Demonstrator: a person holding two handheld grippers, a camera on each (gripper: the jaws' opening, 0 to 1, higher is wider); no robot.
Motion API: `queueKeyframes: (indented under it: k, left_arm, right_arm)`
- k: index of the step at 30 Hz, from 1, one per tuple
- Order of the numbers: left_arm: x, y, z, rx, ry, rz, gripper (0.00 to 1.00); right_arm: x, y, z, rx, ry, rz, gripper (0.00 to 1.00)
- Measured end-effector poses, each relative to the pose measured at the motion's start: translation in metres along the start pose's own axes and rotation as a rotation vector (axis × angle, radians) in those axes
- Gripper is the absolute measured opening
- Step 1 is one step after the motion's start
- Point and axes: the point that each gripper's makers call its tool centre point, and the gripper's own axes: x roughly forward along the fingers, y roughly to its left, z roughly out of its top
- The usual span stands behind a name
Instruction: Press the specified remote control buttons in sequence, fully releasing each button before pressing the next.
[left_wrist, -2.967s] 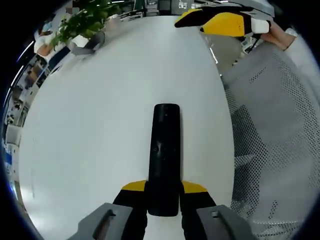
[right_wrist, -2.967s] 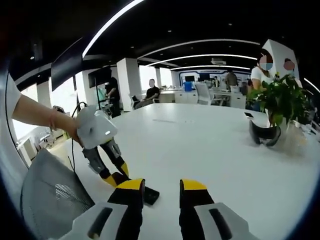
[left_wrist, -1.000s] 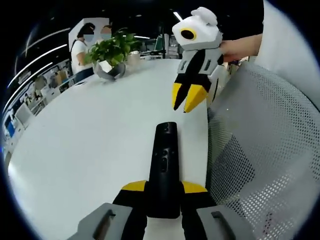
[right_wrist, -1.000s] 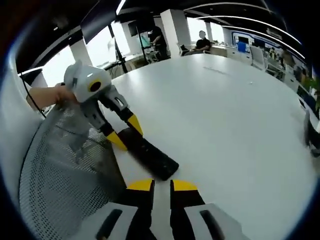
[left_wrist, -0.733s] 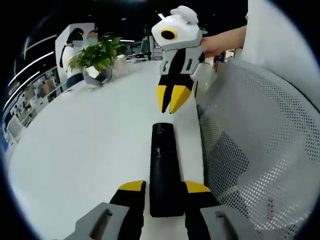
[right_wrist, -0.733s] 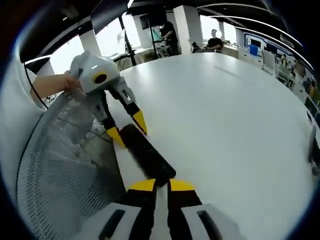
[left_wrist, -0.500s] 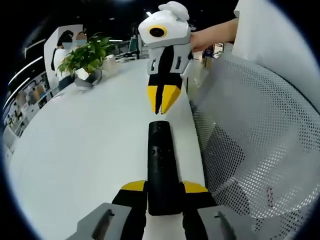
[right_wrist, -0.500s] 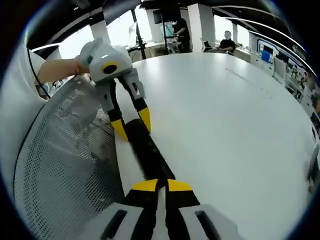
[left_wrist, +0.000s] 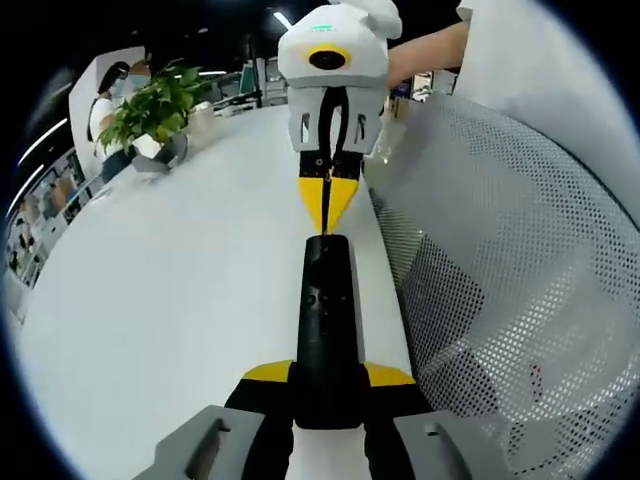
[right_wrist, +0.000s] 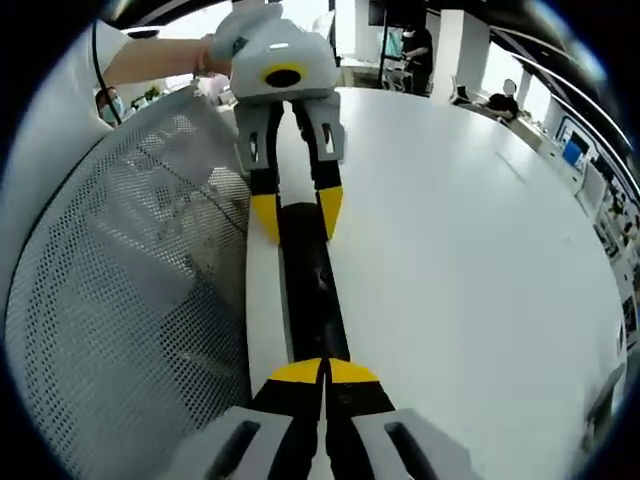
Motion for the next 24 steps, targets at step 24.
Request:
queueKeyframes:
  k: [24]
  left_arm:
    - [0.0018,0.0008,0.0014,-0.082,0.095,0.075,0.24]
  right_arm:
    - [0.0077,-0.0035,0.0061,-0.138,0.111,0.001,0.0]
